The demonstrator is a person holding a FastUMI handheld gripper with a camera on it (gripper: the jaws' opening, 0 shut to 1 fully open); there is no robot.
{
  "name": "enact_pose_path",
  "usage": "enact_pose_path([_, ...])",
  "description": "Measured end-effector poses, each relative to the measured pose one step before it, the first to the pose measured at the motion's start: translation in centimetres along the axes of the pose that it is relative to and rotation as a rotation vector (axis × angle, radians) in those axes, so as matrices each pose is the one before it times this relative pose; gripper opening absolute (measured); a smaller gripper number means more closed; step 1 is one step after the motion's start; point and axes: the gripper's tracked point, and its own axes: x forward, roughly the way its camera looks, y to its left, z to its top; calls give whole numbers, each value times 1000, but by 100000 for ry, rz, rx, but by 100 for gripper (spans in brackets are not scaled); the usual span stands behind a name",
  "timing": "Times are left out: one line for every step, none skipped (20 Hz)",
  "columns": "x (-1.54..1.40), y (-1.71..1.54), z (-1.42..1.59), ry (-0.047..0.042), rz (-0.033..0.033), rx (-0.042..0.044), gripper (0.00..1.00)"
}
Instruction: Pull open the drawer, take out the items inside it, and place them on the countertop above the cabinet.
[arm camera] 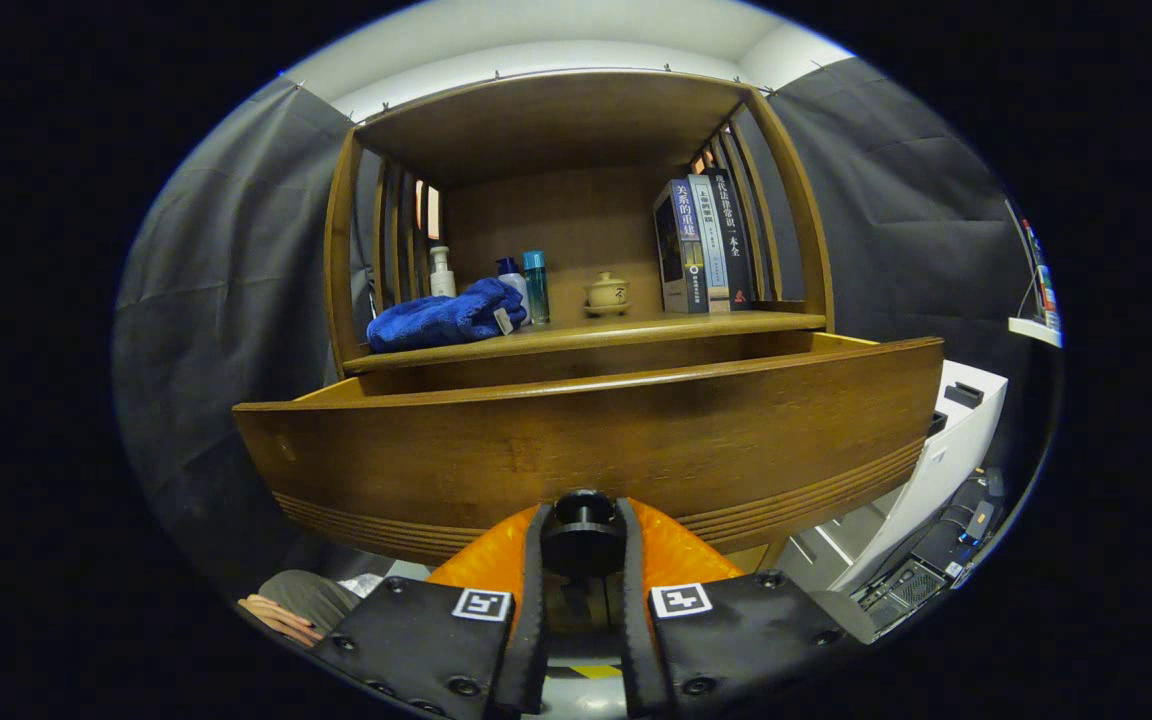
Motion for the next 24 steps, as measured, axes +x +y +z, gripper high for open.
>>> enact_pose_path([-513,-4,-315,487,-155,-553,37])
enact_pose_path([-554,142,-234,498,306,336,37])
enact_pose_path([-399,28,-318,1345,488,504,37])
enact_pose_path([-441,71,-309,950,619,252,37])
enact_pose_path([-416,26,-14,106,616,-383,38])
enact_pose_path([-163,-44,-14,434,42,-414,37])
enact_pose_path([1,-3,-82,140,21,-300,37])
enact_pose_path([-66,-45,-26,445,-224,751,37])
enact_pose_path([10,3,-54,-107,-93,563,38])
enact_pose_path([-22,50,8,-360,-197,-358,38])
enact_pose_path([-19,-58,96,-544,-352,-686,38])
enact_pose_path([7,-42,-51,-191,-243,-476,38])
enact_pose_path([-40,23,-25,-43,-32,58,38])
enact_pose_path([62,19,-1,14,9,343,44])
enact_pose_path([6,39,10,36,131,270,49])
enact_pose_path([37,9,-29,151,201,60,55])
enact_pose_path([72,78,5,245,444,-103,61])
enact_pose_path([-48,162,68,217,555,-42,66])
enact_pose_path([-41,106,67,-150,610,-247,72])
enact_pose_path([-234,57,314,-946,-101,-1517,78])
enact_pose_path([-332,108,511,-1791,177,-2559,84])
enact_pose_path([-387,146,852,-2563,896,-2820,89])
enact_pose_path([-846,299,968,-1688,1706,-2129,95])
enact_pose_path([-488,47,1433,-2164,1732,-572,100])
